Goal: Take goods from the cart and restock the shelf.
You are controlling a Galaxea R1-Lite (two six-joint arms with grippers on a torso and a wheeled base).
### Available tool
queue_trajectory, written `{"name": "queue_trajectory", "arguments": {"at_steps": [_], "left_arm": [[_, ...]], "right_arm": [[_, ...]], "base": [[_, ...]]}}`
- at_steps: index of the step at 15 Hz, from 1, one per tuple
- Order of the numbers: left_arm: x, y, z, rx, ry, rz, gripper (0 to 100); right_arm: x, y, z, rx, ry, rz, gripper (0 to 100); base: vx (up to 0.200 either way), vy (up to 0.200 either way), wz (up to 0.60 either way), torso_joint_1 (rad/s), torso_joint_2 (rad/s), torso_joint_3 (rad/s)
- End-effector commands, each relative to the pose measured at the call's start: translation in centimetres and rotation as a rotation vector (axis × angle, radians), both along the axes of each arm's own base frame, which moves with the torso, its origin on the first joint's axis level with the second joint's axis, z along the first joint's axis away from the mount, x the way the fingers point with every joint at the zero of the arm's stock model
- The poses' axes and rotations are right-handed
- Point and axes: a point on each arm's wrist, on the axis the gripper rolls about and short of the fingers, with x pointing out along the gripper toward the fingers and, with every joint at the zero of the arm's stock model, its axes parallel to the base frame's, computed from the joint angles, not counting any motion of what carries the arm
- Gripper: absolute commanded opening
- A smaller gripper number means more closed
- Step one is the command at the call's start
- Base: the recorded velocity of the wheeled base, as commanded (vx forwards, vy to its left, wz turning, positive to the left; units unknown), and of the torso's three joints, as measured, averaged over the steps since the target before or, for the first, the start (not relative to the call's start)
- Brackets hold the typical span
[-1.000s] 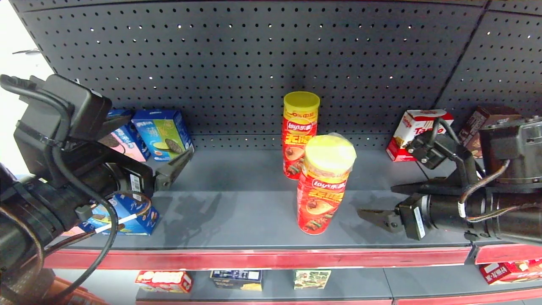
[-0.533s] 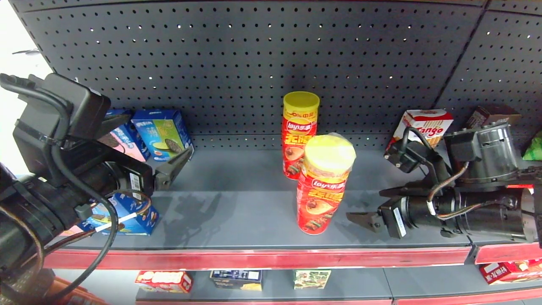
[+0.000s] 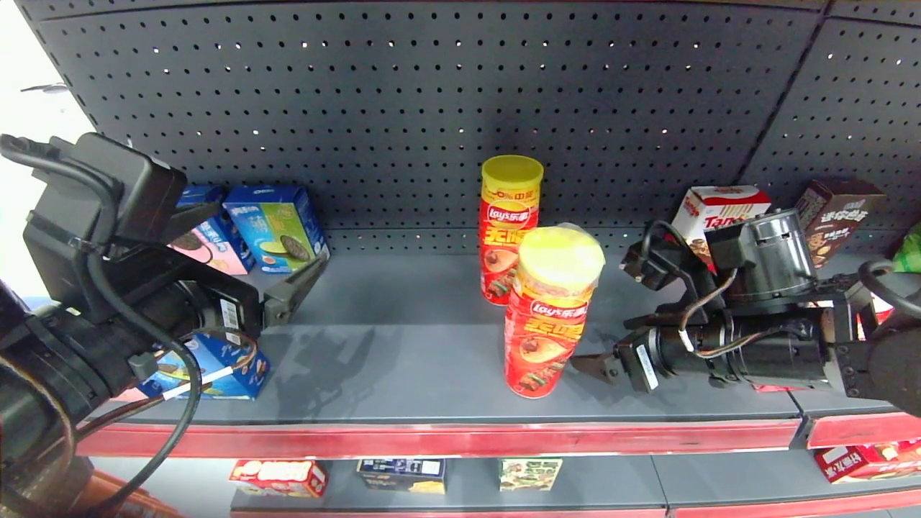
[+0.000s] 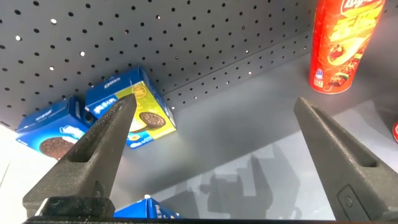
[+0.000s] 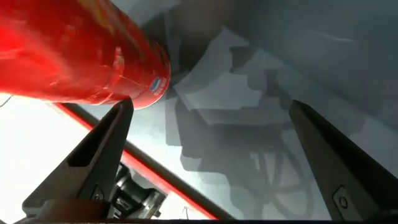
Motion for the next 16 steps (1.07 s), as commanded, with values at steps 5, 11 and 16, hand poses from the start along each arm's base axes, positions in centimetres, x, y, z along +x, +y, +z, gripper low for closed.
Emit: {"name": "queue_trajectory", "arguments": {"at_steps": [5,11,16], "left_arm": [[0.0,0.0,-0.3,0.005,0.010,0.000,100],[-0.2,0.1,-0.7,0.008,0.020,0.001,100],[-0.6,0.3,-0.3,-0.001,0.004,0.003,100]], "right_arm": [[1.0,0.5,-0.5,-0.006,0.011,-0.003,100],[1.5,0.9,-0.7,-0.007,0.015,0.001,100],[2.1,1.5,-0.7,-0.005,0.011,0.008,100]], "base": [[0.000,0.000,0.00,0.000,0.00,0.000],[0.000,0.000,0.00,0.000,0.00,0.000],[0.000,0.000,0.00,0.000,0.00,0.000]]}}
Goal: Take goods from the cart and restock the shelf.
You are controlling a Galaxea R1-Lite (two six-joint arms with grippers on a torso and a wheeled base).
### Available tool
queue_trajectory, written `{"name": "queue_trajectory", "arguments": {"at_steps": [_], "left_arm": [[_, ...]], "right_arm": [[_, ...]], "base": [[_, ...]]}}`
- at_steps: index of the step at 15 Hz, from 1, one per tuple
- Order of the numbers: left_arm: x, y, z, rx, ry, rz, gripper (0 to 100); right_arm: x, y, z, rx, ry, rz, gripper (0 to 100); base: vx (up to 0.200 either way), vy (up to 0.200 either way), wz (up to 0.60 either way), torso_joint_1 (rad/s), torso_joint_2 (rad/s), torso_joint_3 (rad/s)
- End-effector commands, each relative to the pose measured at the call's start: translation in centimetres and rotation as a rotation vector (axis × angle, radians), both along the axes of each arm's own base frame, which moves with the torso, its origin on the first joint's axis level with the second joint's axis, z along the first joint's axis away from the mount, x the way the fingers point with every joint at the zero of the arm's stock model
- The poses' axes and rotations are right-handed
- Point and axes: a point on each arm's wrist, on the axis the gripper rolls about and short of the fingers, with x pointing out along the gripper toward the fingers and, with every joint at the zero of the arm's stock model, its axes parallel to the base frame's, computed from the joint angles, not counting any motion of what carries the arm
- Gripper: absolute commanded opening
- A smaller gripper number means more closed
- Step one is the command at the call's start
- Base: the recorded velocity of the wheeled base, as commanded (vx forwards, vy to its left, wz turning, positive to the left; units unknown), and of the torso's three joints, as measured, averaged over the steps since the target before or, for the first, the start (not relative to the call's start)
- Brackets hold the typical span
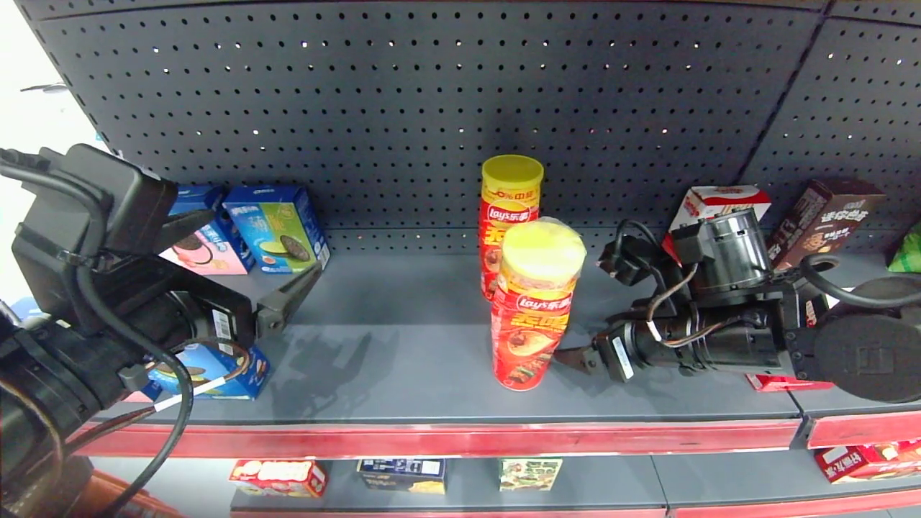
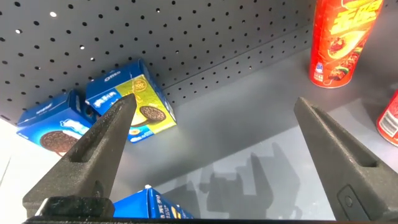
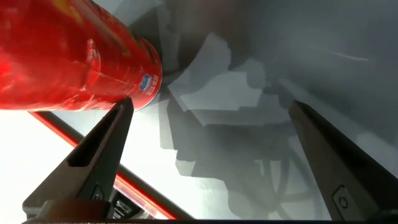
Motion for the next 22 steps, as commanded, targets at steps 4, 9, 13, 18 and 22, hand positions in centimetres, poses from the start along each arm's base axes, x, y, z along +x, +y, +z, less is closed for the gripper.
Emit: {"name": "queue_trajectory", "arguments": {"at_steps": [4,9,13,18,22], "left_arm": [[-0.1,0.0,0.1,-0.013,-0.001,-0.001,100],[-0.1,0.0,0.1,-0.014,-0.001,-0.001,100],[-0.1,0.1,0.0,-0.014,0.001,-0.001,100],[-0.2,0.1,-0.2,-0.010,0.007,-0.001,100],[-0.8,0.4,0.0,-0.015,-0.005,-0.001,100]], "right_arm": [[0.4,0.9,-0.4,-0.005,0.007,0.018,100],[0.6,1.0,-0.4,-0.004,0.005,0.018,100],[0.4,1.6,-0.5,-0.004,0.007,0.034,100],[0.5,1.7,-0.5,0.002,-0.002,0.034,100],[-1.0,0.0,1.5,0.034,-0.049,0.014,100]], "base": [[0.000,0.000,0.00,0.000,0.00,0.000],[0.000,0.000,0.00,0.000,0.00,0.000],[0.000,0.000,0.00,0.000,0.00,0.000],[0.000,0.000,0.00,0.000,0.00,0.000],[0.000,0.000,0.00,0.000,0.00,0.000]]}}
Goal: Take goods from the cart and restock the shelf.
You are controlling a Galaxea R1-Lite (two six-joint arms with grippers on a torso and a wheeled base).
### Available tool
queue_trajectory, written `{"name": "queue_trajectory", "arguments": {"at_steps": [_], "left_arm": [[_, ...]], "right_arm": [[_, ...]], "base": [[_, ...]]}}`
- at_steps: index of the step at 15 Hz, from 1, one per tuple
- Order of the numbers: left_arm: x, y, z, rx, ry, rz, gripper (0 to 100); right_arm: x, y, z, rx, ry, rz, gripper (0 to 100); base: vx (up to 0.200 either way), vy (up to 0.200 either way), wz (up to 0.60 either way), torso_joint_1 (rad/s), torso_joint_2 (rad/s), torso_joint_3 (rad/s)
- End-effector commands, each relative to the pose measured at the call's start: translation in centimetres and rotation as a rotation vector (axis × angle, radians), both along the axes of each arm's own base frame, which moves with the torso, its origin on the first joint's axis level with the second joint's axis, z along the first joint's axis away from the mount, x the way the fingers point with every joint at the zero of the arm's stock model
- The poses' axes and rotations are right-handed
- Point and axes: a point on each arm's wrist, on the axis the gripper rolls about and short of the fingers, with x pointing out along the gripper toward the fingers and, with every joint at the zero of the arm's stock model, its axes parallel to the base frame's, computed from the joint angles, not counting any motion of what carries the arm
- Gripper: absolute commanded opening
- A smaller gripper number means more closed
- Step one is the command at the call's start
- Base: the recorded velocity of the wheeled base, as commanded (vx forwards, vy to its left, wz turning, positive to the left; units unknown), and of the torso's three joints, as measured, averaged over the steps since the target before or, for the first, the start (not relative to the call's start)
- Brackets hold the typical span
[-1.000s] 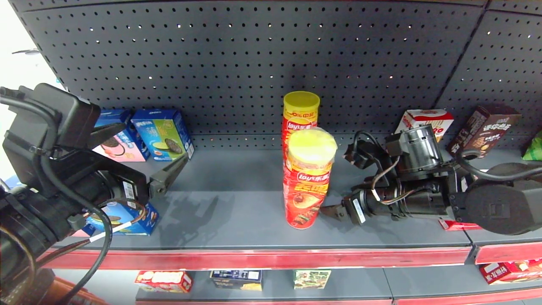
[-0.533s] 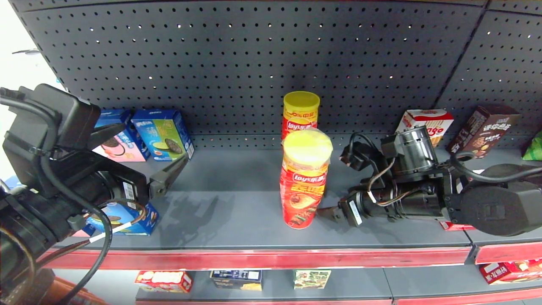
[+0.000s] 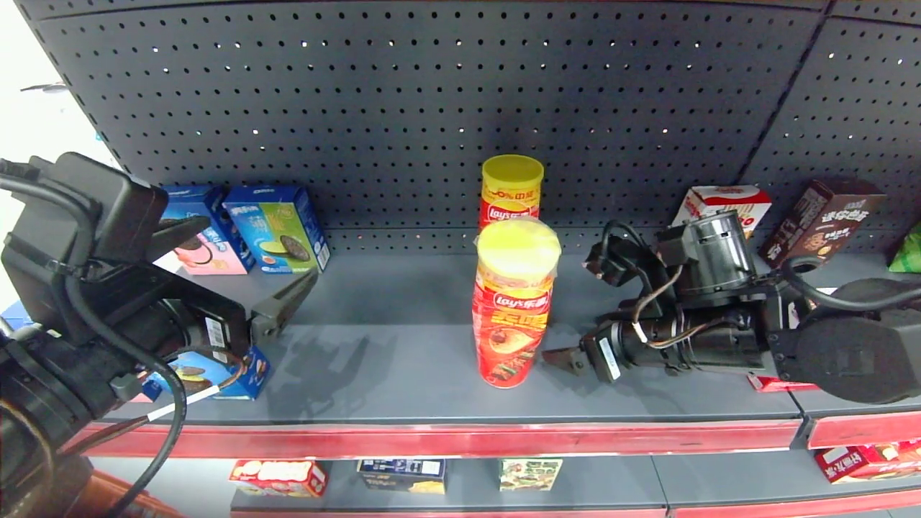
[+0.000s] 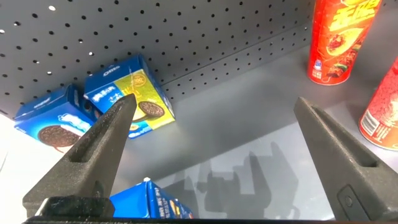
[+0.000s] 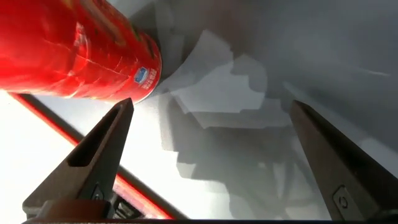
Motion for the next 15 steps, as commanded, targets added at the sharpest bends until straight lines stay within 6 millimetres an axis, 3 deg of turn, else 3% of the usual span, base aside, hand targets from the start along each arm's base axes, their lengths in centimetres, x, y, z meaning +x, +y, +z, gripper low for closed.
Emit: {"name": "queue_trajectory", "arguments": {"at_steps": [1,4,8,9,10,11,15], "left_arm": [[-0.6,0.2,0.4,-0.008,-0.020,0.000,100],[-3.9,1.7,1.1,-0.041,-0.088,-0.015,100],[-9.0,4.2,-1.3,-0.067,-0.136,-0.023,100],[-10.4,4.8,-2.5,-0.069,-0.140,-0.029,100],[-10.4,4.8,-2.5,-0.069,-0.140,-0.029,100],[-12.1,5.4,-4.2,-0.075,-0.145,-0.060,100],[-14.5,6.8,-7.1,-0.030,-0.062,-0.066,100]], "right_arm": [[-1.5,-1.3,1.9,0.033,-0.049,-0.010,100],[-5.6,-5.1,5.8,0.118,-0.184,-0.056,100],[-11.7,-10.0,8.7,0.225,-0.412,-0.160,100],[-13.9,-11.1,8.4,0.245,-0.439,-0.155,100],[-14.0,-11.2,8.3,0.245,-0.439,-0.155,100],[-17.4,-13.0,6.9,0.263,-0.472,-0.160,100],[-23.1,-16.0,1.4,0.292,-0.510,-0.165,100]], "base": [[0.000,0.000,0.00,0.000,0.00,0.000],[0.000,0.000,0.00,0.000,0.00,0.000],[0.000,0.000,0.00,0.000,0.00,0.000],[0.000,0.000,0.00,0.000,0.00,0.000],[0.000,0.000,0.00,0.000,0.00,0.000],[0.000,0.000,0.00,0.000,0.00,0.000],[0.000,0.000,0.00,0.000,0.00,0.000]]}}
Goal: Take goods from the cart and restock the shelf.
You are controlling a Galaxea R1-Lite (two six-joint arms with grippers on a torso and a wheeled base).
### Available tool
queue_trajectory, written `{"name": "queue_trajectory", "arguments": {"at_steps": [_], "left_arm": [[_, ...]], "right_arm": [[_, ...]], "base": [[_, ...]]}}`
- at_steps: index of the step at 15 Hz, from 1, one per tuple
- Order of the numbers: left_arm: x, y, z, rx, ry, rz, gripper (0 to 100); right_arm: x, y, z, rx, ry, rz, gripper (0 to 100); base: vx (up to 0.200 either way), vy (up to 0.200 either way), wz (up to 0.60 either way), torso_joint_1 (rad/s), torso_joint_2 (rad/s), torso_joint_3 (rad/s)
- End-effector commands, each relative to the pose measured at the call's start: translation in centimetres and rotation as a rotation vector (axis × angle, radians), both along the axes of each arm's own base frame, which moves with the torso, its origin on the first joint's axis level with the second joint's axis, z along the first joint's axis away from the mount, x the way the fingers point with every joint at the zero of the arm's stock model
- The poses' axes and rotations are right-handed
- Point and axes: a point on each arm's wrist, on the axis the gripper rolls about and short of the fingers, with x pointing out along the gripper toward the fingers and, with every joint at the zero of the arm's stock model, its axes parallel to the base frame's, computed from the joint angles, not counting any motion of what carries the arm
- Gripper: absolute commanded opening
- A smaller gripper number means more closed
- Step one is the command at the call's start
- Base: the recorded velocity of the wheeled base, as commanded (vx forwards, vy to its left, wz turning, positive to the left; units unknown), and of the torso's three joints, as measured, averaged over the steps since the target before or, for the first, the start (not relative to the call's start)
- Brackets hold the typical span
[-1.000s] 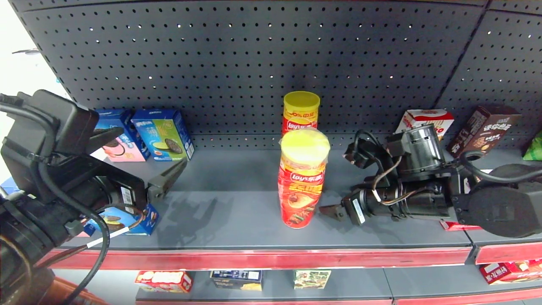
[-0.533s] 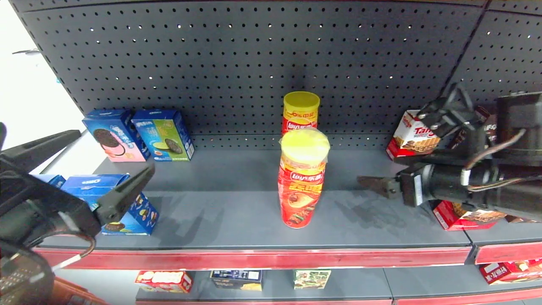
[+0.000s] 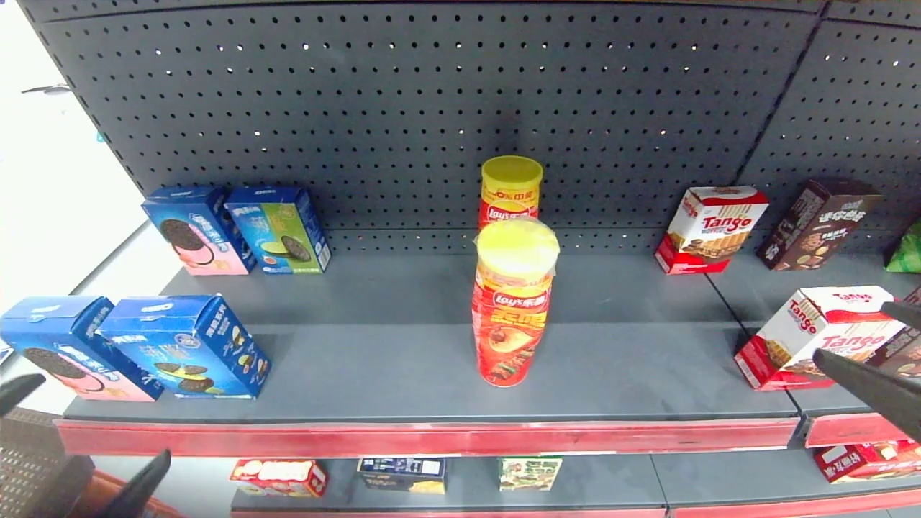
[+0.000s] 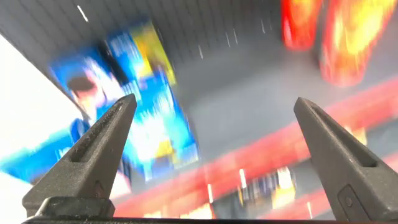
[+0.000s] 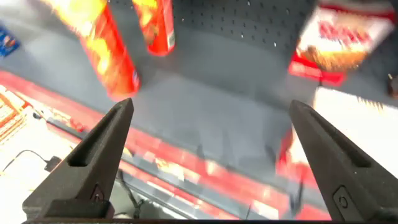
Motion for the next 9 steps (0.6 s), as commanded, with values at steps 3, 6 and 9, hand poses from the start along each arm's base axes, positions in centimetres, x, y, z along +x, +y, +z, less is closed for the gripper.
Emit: {"name": "queue_trajectory", "arguments": {"at_steps": [3,6,9], "left_arm": [[-3.4,1.9,-3.8,0.039,0.069,-0.009,100],[-4.3,2.4,-6.4,0.059,0.100,0.037,100],[-5.1,2.8,-7.7,0.068,0.141,0.127,100]], "right_arm": [[-7.4,-4.0,-7.5,0.065,-0.123,-0.076,100],[-8.1,-4.3,-11.9,0.026,-0.048,-0.145,100],[-8.9,-4.5,-14.7,-0.005,0.023,-0.225,100]], "base": [[0.000,0.000,0.00,0.000,0.00,0.000],[0.000,0.000,0.00,0.000,0.00,0.000],[0.000,0.000,0.00,0.000,0.00,0.000]]}}
